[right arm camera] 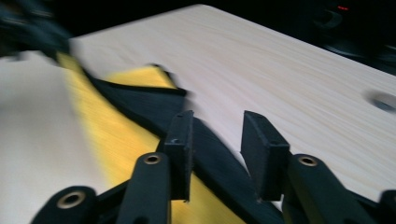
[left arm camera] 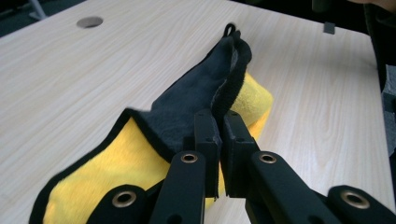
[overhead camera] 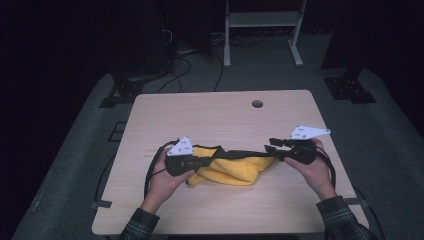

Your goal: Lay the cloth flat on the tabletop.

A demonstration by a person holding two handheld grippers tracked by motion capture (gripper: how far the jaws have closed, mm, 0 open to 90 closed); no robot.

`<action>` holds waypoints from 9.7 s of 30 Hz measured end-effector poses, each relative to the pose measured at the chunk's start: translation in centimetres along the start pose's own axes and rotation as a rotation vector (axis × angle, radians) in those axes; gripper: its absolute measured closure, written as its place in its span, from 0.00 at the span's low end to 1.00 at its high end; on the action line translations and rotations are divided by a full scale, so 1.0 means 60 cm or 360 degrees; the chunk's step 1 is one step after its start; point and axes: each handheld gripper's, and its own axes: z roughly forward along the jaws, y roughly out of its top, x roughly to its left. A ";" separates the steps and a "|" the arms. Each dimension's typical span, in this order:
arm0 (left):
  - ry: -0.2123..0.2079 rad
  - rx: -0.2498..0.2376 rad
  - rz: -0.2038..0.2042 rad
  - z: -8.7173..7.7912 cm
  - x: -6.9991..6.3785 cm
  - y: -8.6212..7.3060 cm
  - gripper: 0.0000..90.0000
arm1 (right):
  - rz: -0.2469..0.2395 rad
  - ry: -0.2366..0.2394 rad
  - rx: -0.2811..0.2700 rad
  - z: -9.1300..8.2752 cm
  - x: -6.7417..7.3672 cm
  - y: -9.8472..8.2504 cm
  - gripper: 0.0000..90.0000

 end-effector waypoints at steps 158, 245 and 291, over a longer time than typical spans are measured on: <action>0.0062 -0.0348 0.0195 -0.077 -0.009 0.131 0.97 | -0.0154 0.0267 -0.0009 -0.024 -0.005 0.019 0.57; 0.0365 0.0032 -0.0493 -0.013 0.175 -0.070 0.96 | 0.0124 -0.0200 0.0044 -0.037 -0.094 -0.003 0.97; 0.0480 0.0221 -0.0560 -0.029 0.146 -0.133 0.57 | 0.0337 -0.0574 0.0280 -0.036 -0.148 -0.136 0.41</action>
